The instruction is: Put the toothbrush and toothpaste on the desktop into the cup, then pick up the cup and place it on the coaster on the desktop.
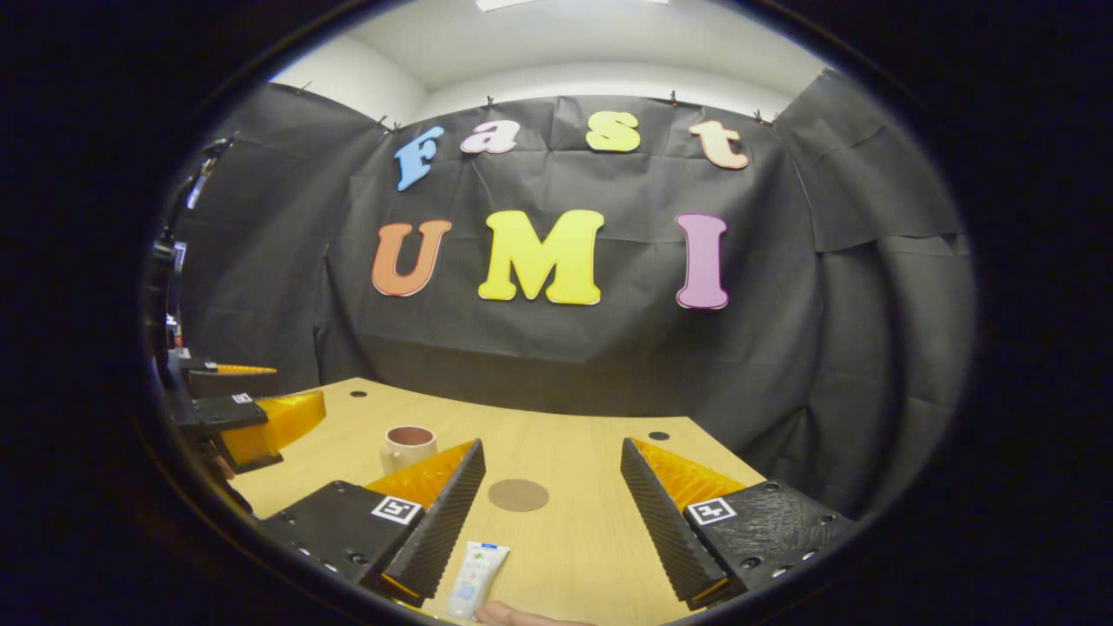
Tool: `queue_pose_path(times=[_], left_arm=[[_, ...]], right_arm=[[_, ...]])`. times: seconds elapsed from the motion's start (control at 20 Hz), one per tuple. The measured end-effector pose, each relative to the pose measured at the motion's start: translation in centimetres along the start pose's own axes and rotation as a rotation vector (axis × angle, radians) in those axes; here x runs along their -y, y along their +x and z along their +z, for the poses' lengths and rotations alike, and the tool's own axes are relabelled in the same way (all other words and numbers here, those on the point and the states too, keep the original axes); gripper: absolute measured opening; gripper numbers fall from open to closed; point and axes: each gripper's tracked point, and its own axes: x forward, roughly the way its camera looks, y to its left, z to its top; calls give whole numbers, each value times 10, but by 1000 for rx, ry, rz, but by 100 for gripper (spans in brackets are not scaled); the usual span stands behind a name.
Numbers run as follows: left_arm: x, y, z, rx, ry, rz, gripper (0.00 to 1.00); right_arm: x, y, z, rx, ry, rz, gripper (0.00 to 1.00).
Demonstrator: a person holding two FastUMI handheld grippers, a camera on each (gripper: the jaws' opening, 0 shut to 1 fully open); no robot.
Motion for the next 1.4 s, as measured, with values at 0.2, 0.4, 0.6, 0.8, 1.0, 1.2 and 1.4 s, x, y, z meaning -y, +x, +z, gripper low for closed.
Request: queue_pose_path(times=[0.2, 0.4, 0.6, 0.8, 1.0, 1.2, 1.4], left_arm=[[7, 10, -63, -182, -80, -33, 98], [5, 13, -118, -345, -122, -31, 98], [9, 16, -151, -448, -147, -41, 99], [21, 10, -168, -503, -156, -87, 90], [19, 9, -181, -532, -112, -68, 77], [19, 6, -194, -577, -95, -62, 74], [17, 7, -194, -571, -44, -54, 62]], right_arm=[[-11, -1, -25, -54, 16, 41, 95], [-14, 4, -56, -130, 32, 53, 95], [-19, 6, -83, -199, 40, 63, 98], [-27, 7, -103, -250, 31, 80, 95], [-34, 7, -116, -287, 23, 95, 95], [-38, 7, -127, -319, 26, 110, 95], [-38, 8, -129, -328, 29, 113, 95]])
